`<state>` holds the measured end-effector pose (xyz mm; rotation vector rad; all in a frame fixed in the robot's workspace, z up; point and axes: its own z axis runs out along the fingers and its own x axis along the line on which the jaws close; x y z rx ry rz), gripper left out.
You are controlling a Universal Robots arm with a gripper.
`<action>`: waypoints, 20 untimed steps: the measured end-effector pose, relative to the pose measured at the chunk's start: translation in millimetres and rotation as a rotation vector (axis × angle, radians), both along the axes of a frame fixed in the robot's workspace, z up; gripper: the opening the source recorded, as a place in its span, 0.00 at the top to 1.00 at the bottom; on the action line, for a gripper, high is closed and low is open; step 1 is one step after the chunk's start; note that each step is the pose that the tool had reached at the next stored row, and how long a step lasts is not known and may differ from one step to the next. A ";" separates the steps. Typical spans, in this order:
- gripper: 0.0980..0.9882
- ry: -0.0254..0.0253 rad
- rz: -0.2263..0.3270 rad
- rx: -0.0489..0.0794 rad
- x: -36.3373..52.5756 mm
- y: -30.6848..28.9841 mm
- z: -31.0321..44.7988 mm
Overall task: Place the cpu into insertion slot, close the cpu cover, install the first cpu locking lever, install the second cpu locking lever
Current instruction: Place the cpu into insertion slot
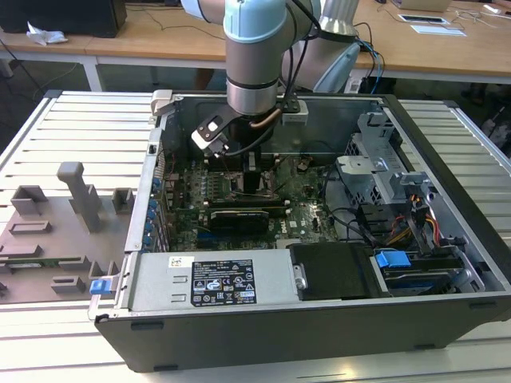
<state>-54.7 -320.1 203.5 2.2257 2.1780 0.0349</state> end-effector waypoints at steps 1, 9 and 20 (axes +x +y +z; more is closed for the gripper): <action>0.42 0.0011 0.000 0.000 0.4 0.0 0.0; 0.42 0.0051 0.000 0.000 2.4 -0.6 -0.2; 0.42 0.0051 0.000 0.003 2.6 -0.7 15.5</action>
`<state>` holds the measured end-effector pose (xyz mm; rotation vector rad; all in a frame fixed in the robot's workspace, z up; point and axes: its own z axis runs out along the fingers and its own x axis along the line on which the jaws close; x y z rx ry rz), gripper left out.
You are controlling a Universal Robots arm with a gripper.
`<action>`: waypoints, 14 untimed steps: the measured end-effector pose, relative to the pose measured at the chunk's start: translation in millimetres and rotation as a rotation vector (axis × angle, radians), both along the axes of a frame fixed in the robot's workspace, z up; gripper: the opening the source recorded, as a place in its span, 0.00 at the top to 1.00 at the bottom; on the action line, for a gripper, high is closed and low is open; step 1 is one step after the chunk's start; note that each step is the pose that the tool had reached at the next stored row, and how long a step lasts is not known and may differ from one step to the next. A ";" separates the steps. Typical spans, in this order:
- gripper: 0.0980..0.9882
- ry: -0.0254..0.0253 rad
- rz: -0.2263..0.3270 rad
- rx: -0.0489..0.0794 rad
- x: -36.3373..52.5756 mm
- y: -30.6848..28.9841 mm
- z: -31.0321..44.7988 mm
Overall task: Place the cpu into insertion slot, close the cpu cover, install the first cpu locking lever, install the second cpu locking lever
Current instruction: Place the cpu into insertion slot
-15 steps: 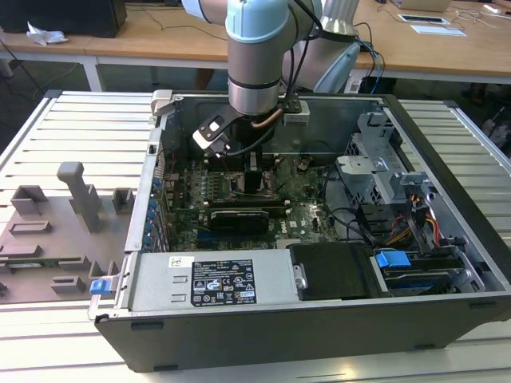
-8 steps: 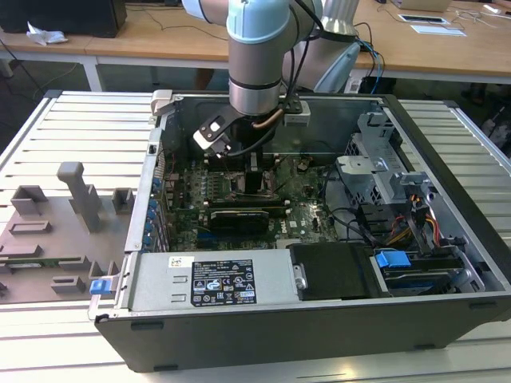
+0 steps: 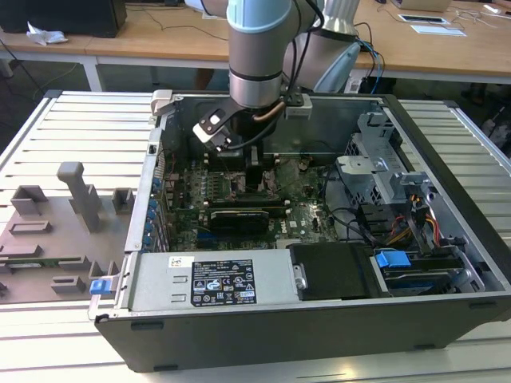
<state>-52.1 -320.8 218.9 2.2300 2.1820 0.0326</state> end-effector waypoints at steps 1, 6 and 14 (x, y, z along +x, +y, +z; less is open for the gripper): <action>0.42 0.0000 0.000 0.000 0.0 0.2 2.2; 0.59 0.0000 0.000 0.003 0.1 3.4 8.5; 0.99 0.0000 0.000 0.003 0.0 4.1 30.4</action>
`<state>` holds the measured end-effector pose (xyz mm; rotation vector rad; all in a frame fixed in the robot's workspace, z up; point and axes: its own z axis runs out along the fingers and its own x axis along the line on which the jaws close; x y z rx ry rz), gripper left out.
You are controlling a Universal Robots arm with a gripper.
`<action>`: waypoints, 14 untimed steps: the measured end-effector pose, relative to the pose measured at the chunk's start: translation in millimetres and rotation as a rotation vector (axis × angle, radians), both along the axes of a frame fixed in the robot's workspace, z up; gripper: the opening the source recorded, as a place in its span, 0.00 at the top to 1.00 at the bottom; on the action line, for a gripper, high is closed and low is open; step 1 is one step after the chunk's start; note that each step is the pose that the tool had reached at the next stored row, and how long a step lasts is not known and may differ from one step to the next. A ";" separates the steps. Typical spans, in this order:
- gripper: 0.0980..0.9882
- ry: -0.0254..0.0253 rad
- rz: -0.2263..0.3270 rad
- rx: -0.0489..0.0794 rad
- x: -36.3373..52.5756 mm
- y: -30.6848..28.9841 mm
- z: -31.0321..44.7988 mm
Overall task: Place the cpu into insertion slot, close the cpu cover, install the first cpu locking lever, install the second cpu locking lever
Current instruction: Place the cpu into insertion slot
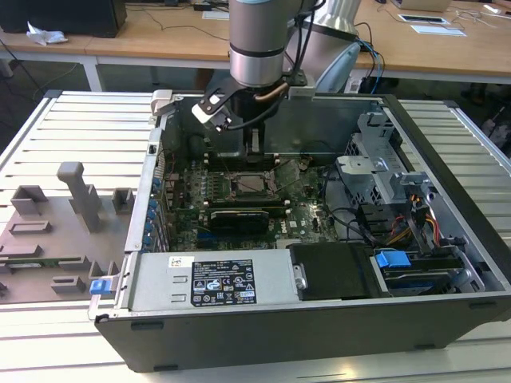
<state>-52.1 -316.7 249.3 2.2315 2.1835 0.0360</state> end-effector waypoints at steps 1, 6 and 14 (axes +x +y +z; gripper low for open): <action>0.99 0.0000 0.000 0.000 0.0 0.0 4.0; 0.99 0.0000 0.000 0.000 0.0 0.0 17.0; 0.99 0.0000 0.000 0.000 0.0 0.0 20.5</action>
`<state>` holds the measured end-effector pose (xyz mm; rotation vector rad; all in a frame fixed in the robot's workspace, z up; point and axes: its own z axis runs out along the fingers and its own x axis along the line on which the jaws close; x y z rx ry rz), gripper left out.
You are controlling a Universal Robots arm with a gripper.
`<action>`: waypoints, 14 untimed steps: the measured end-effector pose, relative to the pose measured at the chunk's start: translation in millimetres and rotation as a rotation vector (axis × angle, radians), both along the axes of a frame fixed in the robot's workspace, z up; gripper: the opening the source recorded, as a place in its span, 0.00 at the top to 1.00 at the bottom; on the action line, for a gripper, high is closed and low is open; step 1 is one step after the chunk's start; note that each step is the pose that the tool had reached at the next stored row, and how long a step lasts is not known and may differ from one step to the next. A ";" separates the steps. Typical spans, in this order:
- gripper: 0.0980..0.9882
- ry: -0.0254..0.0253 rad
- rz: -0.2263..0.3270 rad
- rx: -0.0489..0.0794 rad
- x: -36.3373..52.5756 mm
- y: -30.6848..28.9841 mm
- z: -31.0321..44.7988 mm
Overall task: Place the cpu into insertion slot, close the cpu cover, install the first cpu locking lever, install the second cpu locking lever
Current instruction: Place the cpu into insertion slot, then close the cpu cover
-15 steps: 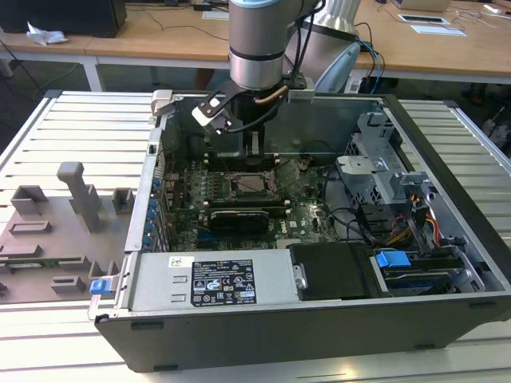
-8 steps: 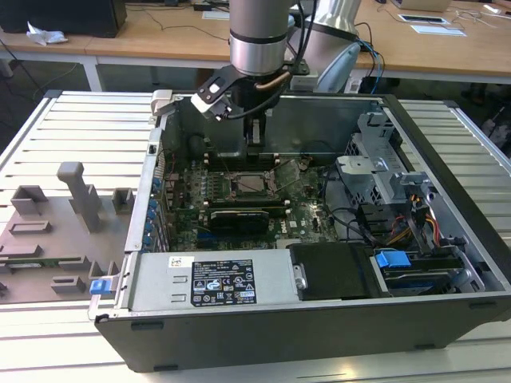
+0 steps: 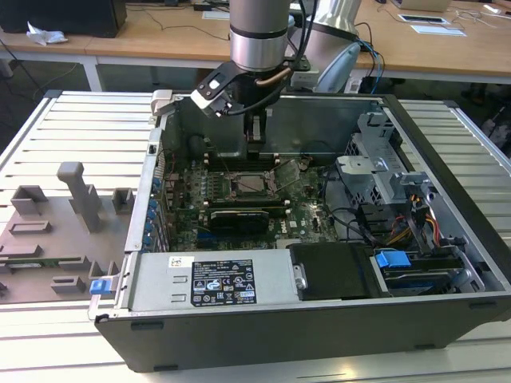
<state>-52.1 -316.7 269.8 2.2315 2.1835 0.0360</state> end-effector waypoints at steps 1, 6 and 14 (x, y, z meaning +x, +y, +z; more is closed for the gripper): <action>0.99 0.0000 0.000 0.000 0.0 0.0 0.0; 0.99 0.0001 0.000 0.000 0.2 0.0 0.1; 0.99 0.0051 0.000 0.000 27.5 0.0 3.1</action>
